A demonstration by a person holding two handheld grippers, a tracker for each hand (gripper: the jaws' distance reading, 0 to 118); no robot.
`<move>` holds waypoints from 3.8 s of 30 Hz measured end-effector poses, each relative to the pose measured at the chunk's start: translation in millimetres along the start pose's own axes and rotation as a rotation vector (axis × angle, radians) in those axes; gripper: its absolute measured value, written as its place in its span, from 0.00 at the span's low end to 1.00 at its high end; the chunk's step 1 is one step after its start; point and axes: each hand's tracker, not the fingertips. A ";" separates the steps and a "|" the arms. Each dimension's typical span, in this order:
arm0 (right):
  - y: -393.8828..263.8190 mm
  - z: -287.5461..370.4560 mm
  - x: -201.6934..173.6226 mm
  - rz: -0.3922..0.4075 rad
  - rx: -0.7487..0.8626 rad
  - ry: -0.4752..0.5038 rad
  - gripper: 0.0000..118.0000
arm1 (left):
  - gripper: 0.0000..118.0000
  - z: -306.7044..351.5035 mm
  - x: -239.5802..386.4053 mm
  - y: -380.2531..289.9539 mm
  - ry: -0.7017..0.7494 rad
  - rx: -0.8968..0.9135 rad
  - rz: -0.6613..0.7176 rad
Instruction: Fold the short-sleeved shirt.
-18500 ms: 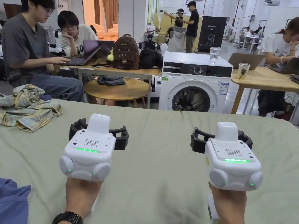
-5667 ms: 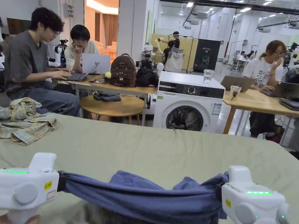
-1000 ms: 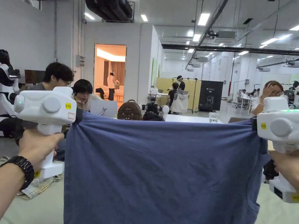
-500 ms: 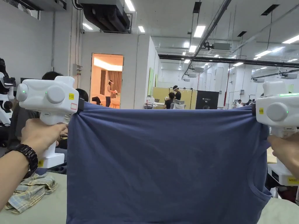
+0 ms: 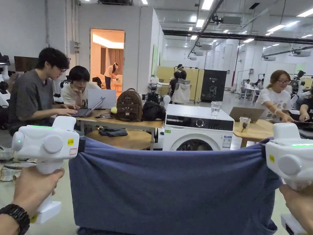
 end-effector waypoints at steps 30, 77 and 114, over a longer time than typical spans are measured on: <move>-238.8 134.0 -7.0 0.146 -0.540 0.140 0.00 | 0.00 121.3 -14.8 -265.1 -0.048 -0.419 0.013; -242.6 146.1 -91.0 -0.086 -0.306 0.185 0.00 | 0.00 112.8 29.7 -258.0 0.022 -0.349 -0.015; -268.2 139.1 -41.2 -0.009 -0.653 0.120 0.18 | 0.03 66.4 -11.2 -313.3 0.025 -0.760 0.062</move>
